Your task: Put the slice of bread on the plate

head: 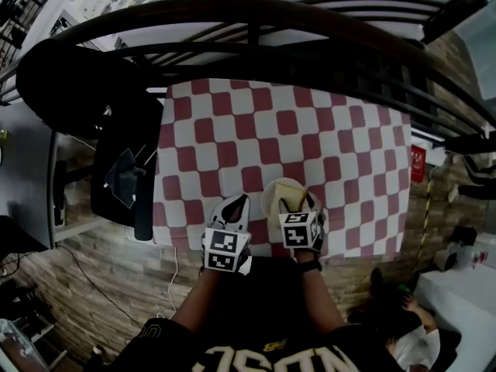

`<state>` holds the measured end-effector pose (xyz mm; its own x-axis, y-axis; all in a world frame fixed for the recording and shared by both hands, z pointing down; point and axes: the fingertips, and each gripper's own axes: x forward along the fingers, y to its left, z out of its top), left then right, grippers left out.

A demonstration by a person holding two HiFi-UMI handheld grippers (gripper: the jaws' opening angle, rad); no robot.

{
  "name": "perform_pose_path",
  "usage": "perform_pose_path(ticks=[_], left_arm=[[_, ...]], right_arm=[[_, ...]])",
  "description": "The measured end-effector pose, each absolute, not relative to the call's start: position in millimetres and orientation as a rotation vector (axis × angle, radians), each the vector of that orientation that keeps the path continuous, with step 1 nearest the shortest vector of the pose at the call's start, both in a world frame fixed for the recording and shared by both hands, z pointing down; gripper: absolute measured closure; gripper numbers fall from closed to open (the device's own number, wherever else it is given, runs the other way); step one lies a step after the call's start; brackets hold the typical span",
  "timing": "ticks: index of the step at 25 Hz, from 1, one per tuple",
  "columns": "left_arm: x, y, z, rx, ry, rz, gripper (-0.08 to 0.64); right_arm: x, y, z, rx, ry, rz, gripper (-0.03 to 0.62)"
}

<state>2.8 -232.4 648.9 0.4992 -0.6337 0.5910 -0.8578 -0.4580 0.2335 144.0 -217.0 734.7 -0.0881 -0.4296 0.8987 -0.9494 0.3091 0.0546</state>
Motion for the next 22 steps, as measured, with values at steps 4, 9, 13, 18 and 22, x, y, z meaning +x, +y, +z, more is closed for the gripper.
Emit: perform_pose_path(ticks=[4, 9, 13, 18, 22], left_arm=[[2, -231, 642, 2.258, -1.223, 0.574, 0.541], [-4, -224, 629, 2.289, -1.234, 0.555, 0.541], [-13, -221, 613, 2.320, -1.265, 0.518, 0.541], [-27, -224, 589, 2.360, -1.324, 0.448, 0.541], [-35, -220, 565, 2.393, -1.357, 0.389, 0.541]], right_arm=[[163, -217, 734, 1.343, -1.581, 0.678, 0.180], [163, -203, 723, 1.417, -1.598, 0.702, 0.163], [150, -199, 696, 1.485, -1.675, 0.660, 0.164], [124, -210, 646, 1.587, -1.845, 0.623, 0.166], [99, -207, 606, 1.617, -1.969, 0.563, 0.197]])
